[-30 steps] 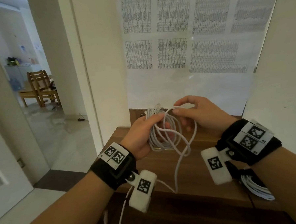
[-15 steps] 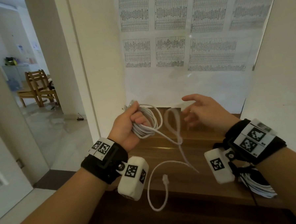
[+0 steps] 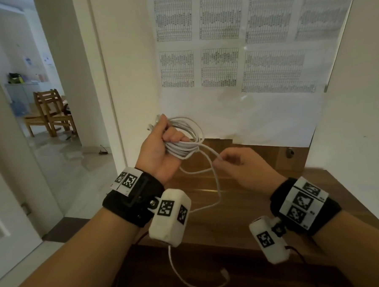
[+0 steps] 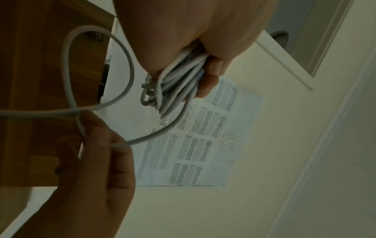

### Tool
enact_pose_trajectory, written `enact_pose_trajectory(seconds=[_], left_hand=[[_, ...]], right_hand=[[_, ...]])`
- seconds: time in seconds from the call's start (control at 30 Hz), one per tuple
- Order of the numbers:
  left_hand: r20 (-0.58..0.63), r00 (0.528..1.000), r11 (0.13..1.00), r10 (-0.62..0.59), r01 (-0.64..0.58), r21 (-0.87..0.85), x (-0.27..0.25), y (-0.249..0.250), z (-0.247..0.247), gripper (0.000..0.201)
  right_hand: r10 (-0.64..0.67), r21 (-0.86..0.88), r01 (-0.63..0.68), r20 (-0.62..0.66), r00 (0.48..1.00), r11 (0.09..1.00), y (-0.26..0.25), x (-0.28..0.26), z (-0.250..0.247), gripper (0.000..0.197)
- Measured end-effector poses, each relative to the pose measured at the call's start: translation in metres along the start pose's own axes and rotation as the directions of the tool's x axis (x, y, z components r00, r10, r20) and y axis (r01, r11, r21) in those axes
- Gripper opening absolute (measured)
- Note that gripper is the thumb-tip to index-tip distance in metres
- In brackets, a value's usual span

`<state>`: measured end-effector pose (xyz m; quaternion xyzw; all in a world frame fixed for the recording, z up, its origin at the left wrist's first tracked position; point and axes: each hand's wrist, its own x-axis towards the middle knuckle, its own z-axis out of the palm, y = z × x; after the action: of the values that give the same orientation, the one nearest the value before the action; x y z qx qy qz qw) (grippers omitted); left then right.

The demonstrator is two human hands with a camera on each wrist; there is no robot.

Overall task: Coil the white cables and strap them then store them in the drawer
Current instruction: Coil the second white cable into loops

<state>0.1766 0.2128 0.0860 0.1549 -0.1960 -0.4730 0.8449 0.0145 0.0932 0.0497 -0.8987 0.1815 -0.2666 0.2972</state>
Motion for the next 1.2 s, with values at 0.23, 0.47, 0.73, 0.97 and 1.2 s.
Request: enact_pose_trajectory(seconds=[0.23, 0.47, 0.73, 0.97, 1.2], left_hand=[[0.109, 0.975, 0.978, -0.192, 0.181, 0.108, -0.01, -0.001, -0.002, 0.03], [0.105, 0.944, 0.908, -0.312, 0.265, 0.324, -0.015, 0.006, -0.006, 0.025], [0.14, 0.904, 0.859, -0.403, 0.321, 0.4, -0.015, 0.006, -0.007, 0.024], [0.186, 0.845, 0.804, -0.501, 0.374, 0.463, -0.014, -0.003, -0.013, 0.028], [-0.024, 0.999, 0.543, 0.029, 0.005, 0.84, -0.016, -0.011, -0.009, 0.034]], right_hand=[[0.189, 0.541, -0.018, -0.262, 0.946, 0.841, 0.004, 0.015, -0.003, 0.029], [0.148, 0.572, 0.031, -0.264, 0.953, 0.819, -0.002, 0.017, -0.02, 0.009], [0.072, 0.355, -0.008, -0.169, 0.983, 0.935, -0.005, 0.013, -0.026, 0.019], [0.11, 0.523, -0.127, 0.064, 0.992, 0.843, -0.023, 0.019, -0.015, 0.038], [0.21, 0.611, -0.199, 0.055, 0.976, 0.767, -0.028, 0.015, -0.01, 0.036]])
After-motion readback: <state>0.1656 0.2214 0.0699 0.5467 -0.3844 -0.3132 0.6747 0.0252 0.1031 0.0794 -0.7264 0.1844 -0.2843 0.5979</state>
